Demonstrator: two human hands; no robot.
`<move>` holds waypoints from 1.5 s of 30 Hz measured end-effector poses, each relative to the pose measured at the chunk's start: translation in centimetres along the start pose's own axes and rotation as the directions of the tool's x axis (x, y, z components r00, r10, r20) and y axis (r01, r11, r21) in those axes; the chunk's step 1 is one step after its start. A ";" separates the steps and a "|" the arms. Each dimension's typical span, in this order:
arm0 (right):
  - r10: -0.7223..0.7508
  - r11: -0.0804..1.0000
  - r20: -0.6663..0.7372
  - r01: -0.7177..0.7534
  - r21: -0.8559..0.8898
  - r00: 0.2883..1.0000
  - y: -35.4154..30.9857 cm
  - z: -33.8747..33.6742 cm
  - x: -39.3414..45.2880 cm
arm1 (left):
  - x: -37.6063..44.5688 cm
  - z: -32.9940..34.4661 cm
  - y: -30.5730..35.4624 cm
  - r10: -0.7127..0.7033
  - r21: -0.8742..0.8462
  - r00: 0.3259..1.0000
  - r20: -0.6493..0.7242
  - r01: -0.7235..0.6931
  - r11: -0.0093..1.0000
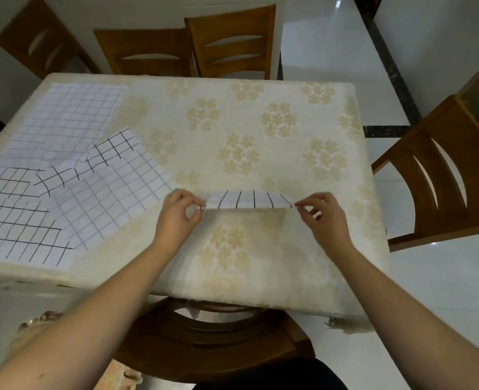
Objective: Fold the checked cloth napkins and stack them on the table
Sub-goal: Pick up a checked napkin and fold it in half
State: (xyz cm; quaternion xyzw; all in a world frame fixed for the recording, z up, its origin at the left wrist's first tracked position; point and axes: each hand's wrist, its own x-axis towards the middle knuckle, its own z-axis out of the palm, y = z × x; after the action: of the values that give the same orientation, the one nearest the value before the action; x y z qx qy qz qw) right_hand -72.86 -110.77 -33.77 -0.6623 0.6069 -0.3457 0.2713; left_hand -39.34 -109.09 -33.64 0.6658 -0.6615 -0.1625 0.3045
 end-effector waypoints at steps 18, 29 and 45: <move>0.216 0.966 0.142 -0.190 -0.177 0.966 6.9 5.7 -9.7 | -10.9 7.5 -5.6 0.099 0.141 0.950 0.294 -0.146 0.979; -0.091 0.959 0.164 0.131 -0.252 0.982 4.1 10.0 -6.6 | -5.4 9.9 -6.8 0.089 0.404 0.914 0.395 -0.260 0.877; -0.007 0.835 0.464 0.260 -0.484 0.886 0.2 20.3 -3.3 | -5.8 11.5 -7.6 0.061 0.447 0.909 0.411 -0.259 0.856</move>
State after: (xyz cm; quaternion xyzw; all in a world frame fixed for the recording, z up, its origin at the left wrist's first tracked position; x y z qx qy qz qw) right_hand -57.07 -108.76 -46.77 -0.8139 0.5514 -0.0217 0.1820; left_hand -40.89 -106.05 -48.18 0.6178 -0.7813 -0.0892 0.0027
